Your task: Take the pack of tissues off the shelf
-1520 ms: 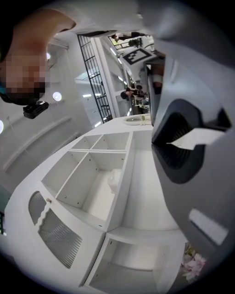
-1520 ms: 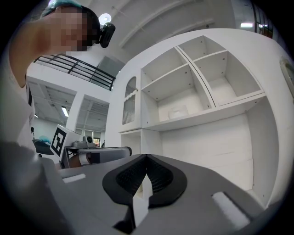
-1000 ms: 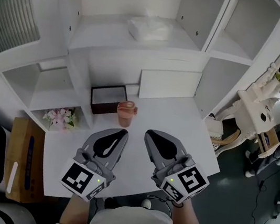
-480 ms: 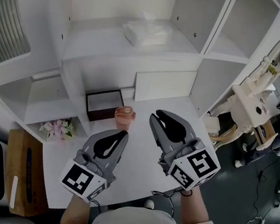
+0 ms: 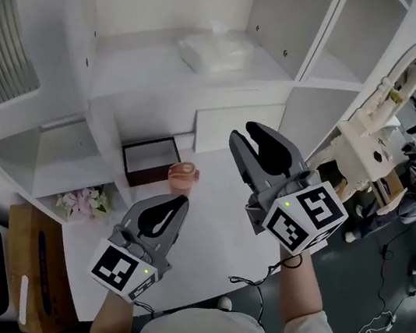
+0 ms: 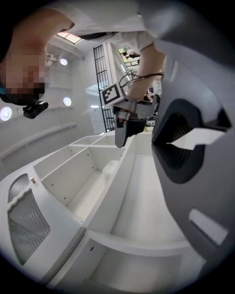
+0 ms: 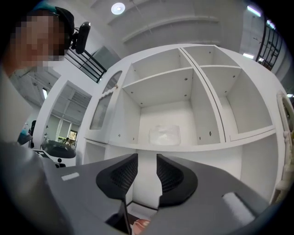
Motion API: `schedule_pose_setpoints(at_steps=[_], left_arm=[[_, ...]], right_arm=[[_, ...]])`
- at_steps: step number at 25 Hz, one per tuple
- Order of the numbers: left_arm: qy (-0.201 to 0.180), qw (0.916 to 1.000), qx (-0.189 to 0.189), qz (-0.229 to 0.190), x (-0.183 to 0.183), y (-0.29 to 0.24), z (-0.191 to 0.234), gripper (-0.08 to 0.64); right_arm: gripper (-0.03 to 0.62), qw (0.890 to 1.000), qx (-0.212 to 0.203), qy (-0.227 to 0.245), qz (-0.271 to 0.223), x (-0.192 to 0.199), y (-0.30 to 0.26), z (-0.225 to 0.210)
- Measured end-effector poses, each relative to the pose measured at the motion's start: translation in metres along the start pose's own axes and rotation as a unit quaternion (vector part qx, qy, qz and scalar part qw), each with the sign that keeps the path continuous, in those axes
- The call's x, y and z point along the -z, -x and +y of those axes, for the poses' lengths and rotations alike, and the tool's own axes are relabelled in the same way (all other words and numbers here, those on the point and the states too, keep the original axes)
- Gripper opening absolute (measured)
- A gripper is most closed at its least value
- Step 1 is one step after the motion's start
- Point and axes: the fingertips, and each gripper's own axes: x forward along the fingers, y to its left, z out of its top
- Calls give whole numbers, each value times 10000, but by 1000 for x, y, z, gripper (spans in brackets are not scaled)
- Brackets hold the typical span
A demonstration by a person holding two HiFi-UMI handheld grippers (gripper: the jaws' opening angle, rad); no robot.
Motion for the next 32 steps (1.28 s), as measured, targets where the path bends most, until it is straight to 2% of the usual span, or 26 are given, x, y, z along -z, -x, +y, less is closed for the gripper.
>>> schedule_pose_setpoints(at_steps=[6,19,32], left_arm=[[9,10000,29,-19,-1,0,8,0],[8,10000,-65,9,-1,-9,20,2],[14,9993,-360,100,1,-17,30,1]], right_arm=[[129,9998,62,-133,-116,-18,-16,-19],[166,9998,51,75,-152,-41,-47,-51],[221,9995,-56,178,266,-40,-82,-83]])
